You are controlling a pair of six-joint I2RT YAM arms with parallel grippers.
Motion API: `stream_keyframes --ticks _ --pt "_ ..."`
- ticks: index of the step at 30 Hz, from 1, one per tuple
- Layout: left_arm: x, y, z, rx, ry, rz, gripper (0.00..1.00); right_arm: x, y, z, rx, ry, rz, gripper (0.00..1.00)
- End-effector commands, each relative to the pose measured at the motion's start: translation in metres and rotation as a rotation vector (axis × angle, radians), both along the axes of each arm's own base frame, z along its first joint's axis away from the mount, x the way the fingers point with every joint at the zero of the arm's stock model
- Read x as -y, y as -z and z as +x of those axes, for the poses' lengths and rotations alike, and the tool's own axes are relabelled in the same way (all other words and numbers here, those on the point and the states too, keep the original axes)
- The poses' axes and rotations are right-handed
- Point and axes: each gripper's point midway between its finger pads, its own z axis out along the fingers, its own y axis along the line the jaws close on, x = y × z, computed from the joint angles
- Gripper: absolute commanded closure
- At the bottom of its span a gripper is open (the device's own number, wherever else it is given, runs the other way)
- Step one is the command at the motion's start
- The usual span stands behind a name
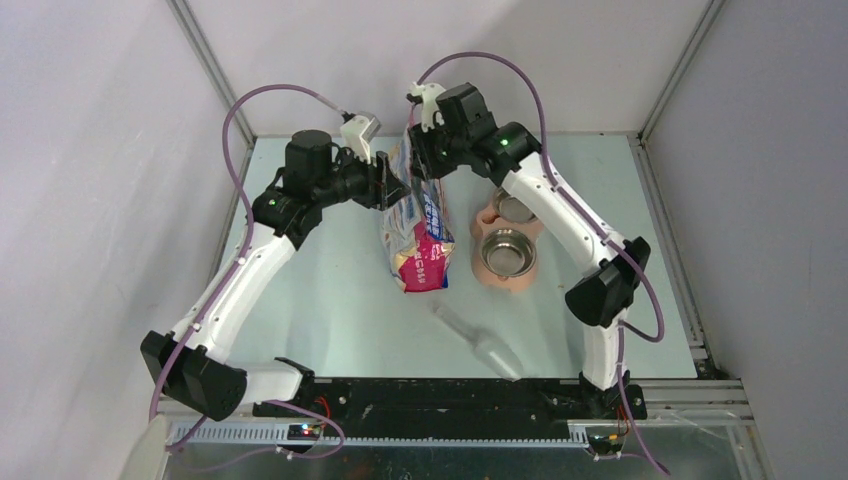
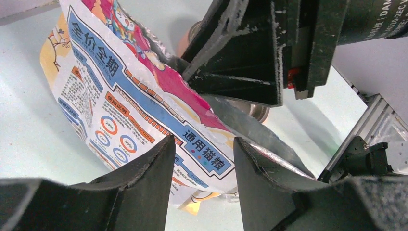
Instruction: Serve the pet food
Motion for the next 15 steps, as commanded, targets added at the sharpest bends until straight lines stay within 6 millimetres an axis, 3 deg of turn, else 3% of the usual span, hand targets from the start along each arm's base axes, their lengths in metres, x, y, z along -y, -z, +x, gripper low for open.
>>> stream_keyframes --ticks 1,2,6,10,13,15 --pt "-0.003 -0.014 0.004 0.049 -0.026 0.009 0.45 0.005 0.001 0.034 0.074 0.158 -0.044 0.68" --pt "-0.004 -0.014 0.005 0.05 -0.03 0.01 0.45 0.005 0.009 0.041 0.076 0.182 -0.067 0.68" --pt "-0.006 -0.013 0.007 0.05 -0.048 0.017 0.45 0.008 0.014 0.066 0.128 0.272 -0.099 0.67" --pt "-0.016 -0.01 0.014 0.055 -0.116 0.04 0.45 0.009 0.007 0.089 0.184 0.331 -0.088 0.66" --pt "-0.022 -0.008 0.017 0.056 -0.151 0.055 0.44 0.008 0.01 0.09 0.176 0.334 -0.088 0.66" --pt "-0.025 -0.007 0.018 0.053 -0.161 0.058 0.44 0.009 0.002 0.079 0.169 0.31 -0.08 0.65"
